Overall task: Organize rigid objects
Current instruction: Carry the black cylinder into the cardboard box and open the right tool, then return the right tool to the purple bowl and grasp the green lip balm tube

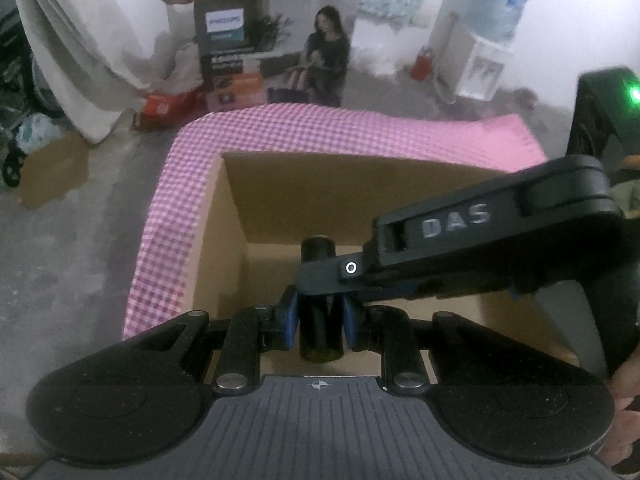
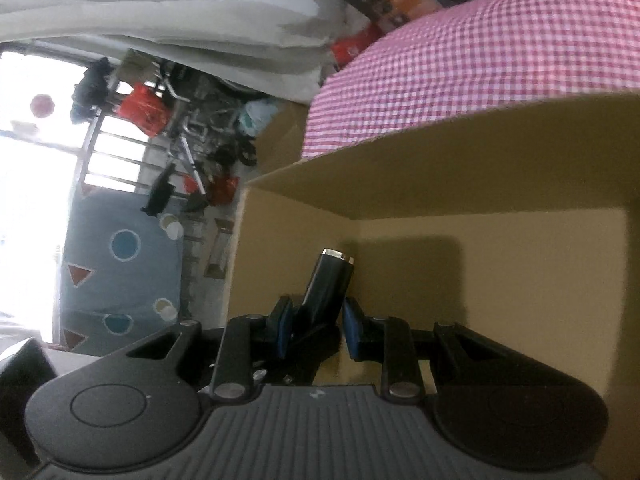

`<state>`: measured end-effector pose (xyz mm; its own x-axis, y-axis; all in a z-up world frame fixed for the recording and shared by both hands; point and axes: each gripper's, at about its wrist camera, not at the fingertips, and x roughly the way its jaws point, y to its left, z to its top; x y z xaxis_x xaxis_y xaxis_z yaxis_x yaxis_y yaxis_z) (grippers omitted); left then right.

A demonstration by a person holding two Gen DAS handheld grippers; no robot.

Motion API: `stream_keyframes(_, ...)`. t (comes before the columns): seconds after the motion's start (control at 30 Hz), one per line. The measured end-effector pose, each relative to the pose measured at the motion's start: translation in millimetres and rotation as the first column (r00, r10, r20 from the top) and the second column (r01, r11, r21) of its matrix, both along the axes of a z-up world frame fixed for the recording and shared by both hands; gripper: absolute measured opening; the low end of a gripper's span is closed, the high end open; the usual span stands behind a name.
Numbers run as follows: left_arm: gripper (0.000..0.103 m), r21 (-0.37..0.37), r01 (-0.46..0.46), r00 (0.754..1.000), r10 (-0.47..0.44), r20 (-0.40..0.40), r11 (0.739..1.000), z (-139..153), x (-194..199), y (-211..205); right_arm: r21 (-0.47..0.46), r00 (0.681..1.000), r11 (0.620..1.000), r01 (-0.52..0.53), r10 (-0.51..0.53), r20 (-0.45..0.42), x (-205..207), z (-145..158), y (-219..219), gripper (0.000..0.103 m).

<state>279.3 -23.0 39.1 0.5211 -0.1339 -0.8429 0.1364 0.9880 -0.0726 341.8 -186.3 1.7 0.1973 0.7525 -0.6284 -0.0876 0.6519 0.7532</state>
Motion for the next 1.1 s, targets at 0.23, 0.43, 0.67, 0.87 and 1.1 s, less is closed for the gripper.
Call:
stream_keyframes(0.23, 0.033, 0.031, 0.006, 1.000, -0.007, 0.029, 1.000, 2.1, -2.9, -1.9, -0.050, 0.999, 0.999, -0.003, 0.001, -0.040, 15.5, -21.5, 17.9, 0.030)
stream_keyframes(0.43, 0.045, 0.025, 0.019, 0.994, -0.022, 0.108, 0.999, 24.2, -21.2, -4.3, -0.044, 1.000, 0.999, 0.013, -0.013, 0.000, 4.0, -3.3, 8.2, 0.031)
stream_keyframes(0.67, 0.096, -0.046, 0.048, 0.958, -0.032, 0.286, 0.998, 67.3, -87.0, -6.1, 0.000, 0.987, 0.997, 0.083, -0.082, 0.140, -42.0, 58.0, -40.3, 0.056)
stream_keyframes(0.87, 0.103, -0.157, 0.076, 0.936, -0.016, 0.353, 0.985, 78.3, -152.7, -4.0, 0.019, 0.936, 0.991, 0.129, -0.128, 0.327, -125.5, 104.0, -88.5, 0.089)
stream_keyframes(1.1, 0.103, -0.235, 0.121, 0.952, -0.045, 0.303, 0.964, 46.3, -202.7, 2.4, -0.143, 0.812, 0.968, 0.206, -0.088, 0.577, -239.3, 115.5, -96.9, 0.103)
